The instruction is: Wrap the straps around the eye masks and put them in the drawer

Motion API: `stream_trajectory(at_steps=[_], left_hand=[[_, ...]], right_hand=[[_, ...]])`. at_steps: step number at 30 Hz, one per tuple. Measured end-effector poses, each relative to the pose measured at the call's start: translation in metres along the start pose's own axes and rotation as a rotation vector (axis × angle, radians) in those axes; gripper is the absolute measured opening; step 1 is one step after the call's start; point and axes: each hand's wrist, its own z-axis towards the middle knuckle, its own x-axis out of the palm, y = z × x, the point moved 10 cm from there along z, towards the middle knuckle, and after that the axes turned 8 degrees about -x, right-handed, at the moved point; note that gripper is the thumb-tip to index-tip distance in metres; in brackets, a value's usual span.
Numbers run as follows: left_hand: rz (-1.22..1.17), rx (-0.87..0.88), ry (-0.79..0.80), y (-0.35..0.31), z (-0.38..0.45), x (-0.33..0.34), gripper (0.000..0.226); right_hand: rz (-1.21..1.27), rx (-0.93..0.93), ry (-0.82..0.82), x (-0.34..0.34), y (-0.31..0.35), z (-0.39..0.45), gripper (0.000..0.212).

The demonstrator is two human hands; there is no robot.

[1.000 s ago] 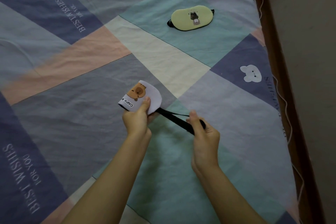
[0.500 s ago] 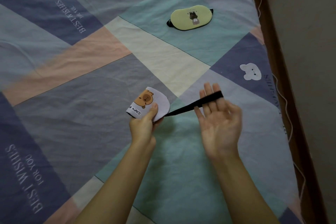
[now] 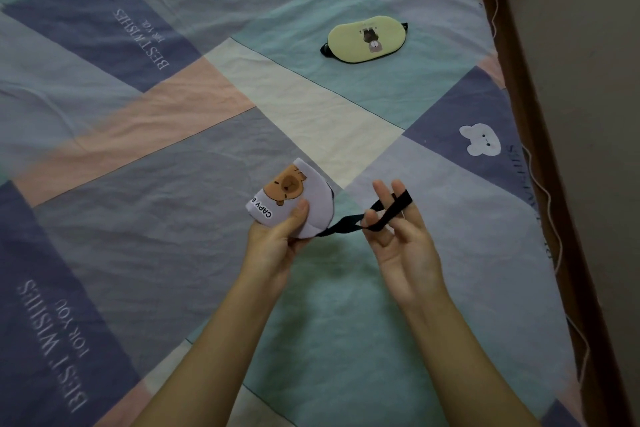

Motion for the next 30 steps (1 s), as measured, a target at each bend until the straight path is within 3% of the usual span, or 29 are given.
stream_trajectory(at_steps=[5,8,11,13,18,21,22,23,26,28,30], left_hand=[[0.244,0.038,0.1,-0.008,-0.009,0.017,0.023],[0.393,0.073,0.149,-0.015,-0.012,0.025,0.023],[0.506,0.052,0.228,-0.015,-0.018,0.033,0.014],[0.592,0.026,0.286,-0.013,-0.02,0.036,0.021],[0.767,-0.039,0.46,-0.008,-0.026,0.043,0.03],[0.686,-0.077,0.483,-0.008,-0.032,0.043,0.012],[0.66,-0.081,0.456,-0.007,-0.029,0.039,0.023],[0.644,-0.091,0.43,-0.006,-0.029,0.037,0.032],[0.604,-0.088,0.426,-0.001,-0.026,0.036,0.027],[0.645,-0.098,0.426,0.007,-0.025,0.031,0.059],[0.648,-0.103,0.407,0.007,-0.024,0.026,0.068]], right_hand=[[-0.645,-0.267,0.122,0.017,0.019,-0.006,0.06],[-0.768,-0.244,0.271,0.032,0.013,-0.014,0.072],[-0.848,-0.223,0.292,0.034,0.009,-0.014,0.081],[-0.863,-0.224,0.295,0.034,0.008,-0.013,0.082],[-0.824,-0.172,0.398,0.05,-0.003,-0.019,0.053],[-0.884,-0.167,0.409,0.049,-0.005,-0.014,0.018],[-0.904,-0.161,0.4,0.048,-0.007,-0.013,0.014],[-0.924,-0.164,0.388,0.047,-0.008,-0.011,0.015],[-0.962,-0.214,0.303,0.042,-0.006,-0.006,0.016],[-0.975,-0.236,0.199,0.035,-0.004,-0.004,0.016],[-0.942,-0.232,0.138,0.032,-0.004,-0.006,0.015]])
